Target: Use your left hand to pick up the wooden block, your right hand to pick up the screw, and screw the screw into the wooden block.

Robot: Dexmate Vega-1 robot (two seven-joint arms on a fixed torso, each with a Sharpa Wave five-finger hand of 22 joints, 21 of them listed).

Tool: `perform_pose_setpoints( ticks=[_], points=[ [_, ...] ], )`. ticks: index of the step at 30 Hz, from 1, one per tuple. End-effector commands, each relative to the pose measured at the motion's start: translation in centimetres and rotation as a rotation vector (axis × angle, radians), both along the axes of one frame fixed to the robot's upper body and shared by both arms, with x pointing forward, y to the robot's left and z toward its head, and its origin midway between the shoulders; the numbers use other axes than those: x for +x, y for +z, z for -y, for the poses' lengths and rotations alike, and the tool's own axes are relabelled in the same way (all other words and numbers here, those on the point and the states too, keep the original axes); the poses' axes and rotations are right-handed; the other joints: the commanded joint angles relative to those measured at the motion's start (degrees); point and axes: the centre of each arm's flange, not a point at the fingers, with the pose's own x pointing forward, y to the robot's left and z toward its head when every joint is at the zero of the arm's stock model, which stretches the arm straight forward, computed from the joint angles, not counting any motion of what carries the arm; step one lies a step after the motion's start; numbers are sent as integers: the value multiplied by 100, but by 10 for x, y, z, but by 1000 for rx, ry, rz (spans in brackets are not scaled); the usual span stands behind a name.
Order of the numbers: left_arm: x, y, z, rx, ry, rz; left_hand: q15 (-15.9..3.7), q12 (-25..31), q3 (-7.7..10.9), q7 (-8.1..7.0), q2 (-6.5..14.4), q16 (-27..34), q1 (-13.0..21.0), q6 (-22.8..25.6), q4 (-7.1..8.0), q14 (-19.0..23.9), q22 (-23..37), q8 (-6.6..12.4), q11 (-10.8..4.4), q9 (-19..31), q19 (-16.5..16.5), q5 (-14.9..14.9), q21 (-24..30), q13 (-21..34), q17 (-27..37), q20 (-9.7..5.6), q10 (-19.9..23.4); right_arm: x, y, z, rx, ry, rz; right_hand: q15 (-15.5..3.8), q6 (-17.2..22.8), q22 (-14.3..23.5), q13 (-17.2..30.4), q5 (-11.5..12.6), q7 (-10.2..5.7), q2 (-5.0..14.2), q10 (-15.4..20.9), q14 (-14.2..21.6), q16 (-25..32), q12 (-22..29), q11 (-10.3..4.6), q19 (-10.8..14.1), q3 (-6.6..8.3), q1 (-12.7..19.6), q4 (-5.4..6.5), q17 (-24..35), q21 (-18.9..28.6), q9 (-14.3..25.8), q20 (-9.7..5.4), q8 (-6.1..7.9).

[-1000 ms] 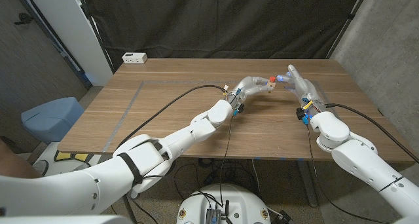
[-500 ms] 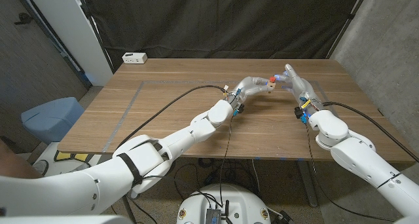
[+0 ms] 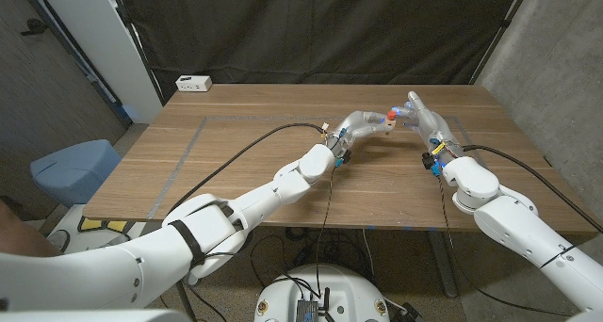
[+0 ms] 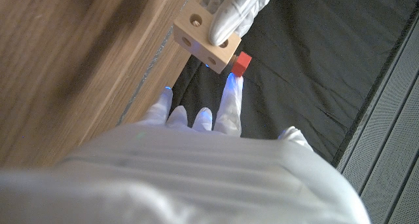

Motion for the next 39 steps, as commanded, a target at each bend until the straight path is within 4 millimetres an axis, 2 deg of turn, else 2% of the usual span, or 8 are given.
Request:
perform_pose_setpoints(
  ticks=[1,10,39],
  points=[
    [1,1,-1,-4,0,-1,-506,36,225,153,400,-32,175,514,162,65,22,45,-17,6,59,36,17,87,21,6,83,2,0,-2,0,-2,-4,1,128,25,16,-12,10,23,62,26,35,48,-8,-20,-23,-6,15,21,7,19,29,47],
    [2,2,-2,-3,0,-1,-510,37,227,153,401,-32,179,520,157,63,22,47,-16,6,59,36,17,87,22,7,82,3,0,-2,6,-12,-10,-30,299,24,14,-6,46,40,158,86,59,74,-64,7,-12,15,6,17,19,13,40,86],
    [6,3,-2,-4,1,-10,-508,37,237,156,411,-32,161,515,164,65,22,44,-16,6,57,41,16,85,24,7,81,1,-5,-1,31,-39,-11,-80,663,24,12,4,87,66,415,246,100,114,-53,142,15,75,-22,7,50,3,18,143]
  ],
)
